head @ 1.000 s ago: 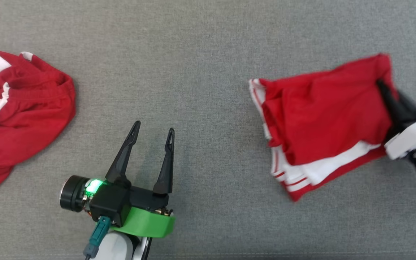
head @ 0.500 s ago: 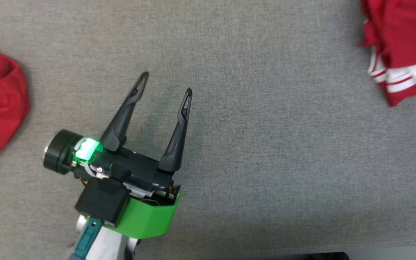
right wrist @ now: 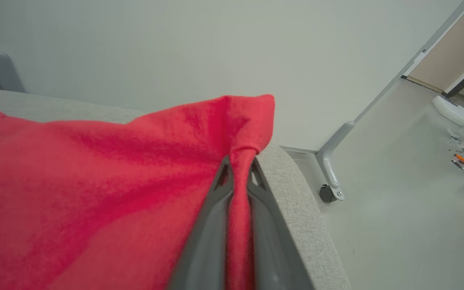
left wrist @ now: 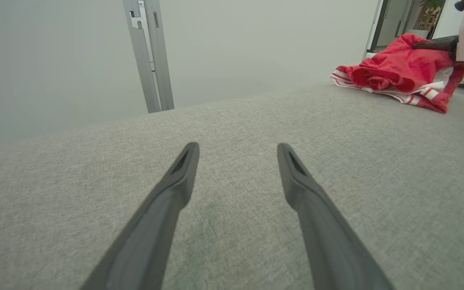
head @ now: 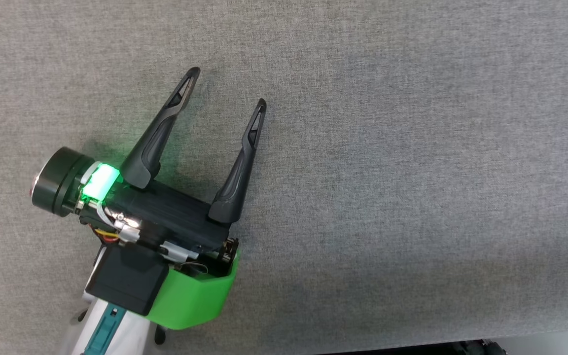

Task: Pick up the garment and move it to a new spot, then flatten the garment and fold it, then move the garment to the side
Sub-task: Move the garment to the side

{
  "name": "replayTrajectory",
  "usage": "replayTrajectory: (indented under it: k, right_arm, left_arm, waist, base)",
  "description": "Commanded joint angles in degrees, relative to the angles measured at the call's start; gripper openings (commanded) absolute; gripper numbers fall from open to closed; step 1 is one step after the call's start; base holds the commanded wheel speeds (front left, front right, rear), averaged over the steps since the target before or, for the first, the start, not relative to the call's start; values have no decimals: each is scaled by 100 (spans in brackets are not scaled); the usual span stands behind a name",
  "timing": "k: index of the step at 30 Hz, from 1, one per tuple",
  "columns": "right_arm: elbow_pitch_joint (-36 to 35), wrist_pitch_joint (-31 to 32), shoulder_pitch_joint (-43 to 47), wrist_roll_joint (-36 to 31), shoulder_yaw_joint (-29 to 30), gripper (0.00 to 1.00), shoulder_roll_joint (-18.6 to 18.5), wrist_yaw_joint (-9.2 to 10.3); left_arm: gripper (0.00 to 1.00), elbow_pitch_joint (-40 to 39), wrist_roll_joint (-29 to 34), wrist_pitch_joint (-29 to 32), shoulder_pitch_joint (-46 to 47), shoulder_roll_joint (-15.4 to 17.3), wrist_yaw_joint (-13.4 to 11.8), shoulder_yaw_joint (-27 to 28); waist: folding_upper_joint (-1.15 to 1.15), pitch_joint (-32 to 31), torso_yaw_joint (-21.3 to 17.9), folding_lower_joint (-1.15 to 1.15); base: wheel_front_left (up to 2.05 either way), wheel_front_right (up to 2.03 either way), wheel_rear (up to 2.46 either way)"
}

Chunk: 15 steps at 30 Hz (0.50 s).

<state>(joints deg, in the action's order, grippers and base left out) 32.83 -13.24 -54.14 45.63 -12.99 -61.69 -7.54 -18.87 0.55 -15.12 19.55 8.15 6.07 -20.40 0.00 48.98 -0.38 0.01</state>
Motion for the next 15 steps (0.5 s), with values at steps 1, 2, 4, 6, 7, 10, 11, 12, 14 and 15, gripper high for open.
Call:
replayTrajectory:
  k: [1, 2, 4, 6, 7, 10, 11, 12, 14, 15]
  right_arm:
    - [68, -43, -137, -117, 42, 0, -55, 10]
    - [147, -58, -213, -249, 68, 0, -86, 10]
    - [314, -103, -446, -544, 207, 81, -83, 10]
    - [427, -147, -609, -945, 268, 100, 91, 9]
    - [449, -160, -690, -1146, 283, 100, 232, 9]
    - [437, -196, -760, -1627, 283, 100, 651, 9]
    - [368, -200, -713, -1720, 278, 100, 858, 10]
    - [267, -203, -667, -1816, 321, 100, 1027, 10]
    - [66, -190, -390, -1944, 356, 100, 1472, 10]
    - [-50, -191, -191, -2024, 374, 100, 1717, 9]
  left_arm:
    - [100, 20, -35, -2, 87, 39, 4, 6]
    - [100, 36, -60, -2, 85, 33, 6, -3]
    - [100, 78, -114, -1, 98, 25, 20, -19]
    - [100, 128, -158, -1, 106, 12, 27, -11]
    - [100, 149, -170, -1, 115, -5, 17, 2]
    - [100, 210, -214, -2, 97, -65, -21, 19]
    - [100, 239, -229, -2, 63, -89, -41, 25]
    - [100, 269, -248, -2, 25, -114, -57, 34]
    - [100, 378, -276, -2, -95, -149, -102, 61]
    - [100, 435, -284, -2, -165, -175, -123, 82]
  waist:
    - [0, 90, 38, -1]
    - [0, 94, 58, -1]
    - [0, 79, 96, -1]
    - [0, 10, 127, -1]
    - [0, -44, 141, -1]
    - [0, -294, 182, -1]
    - [0, -418, 199, -1]
    - [0, -534, 211, -1]
    - [0, -813, 230, -1]
    - [0, -978, 241, -1]
  base:
    - [0, 0, 0]
    - [0, 0, 0]
    - [0, 0, 0]
    - [0, 0, 0]
    - [0, 0, 0]
    - [0, 0, 0]
    - [0, 0, 0]
    - [0, 0, 0]
    - [0, 0, 0]
    - [0, 0, 0]
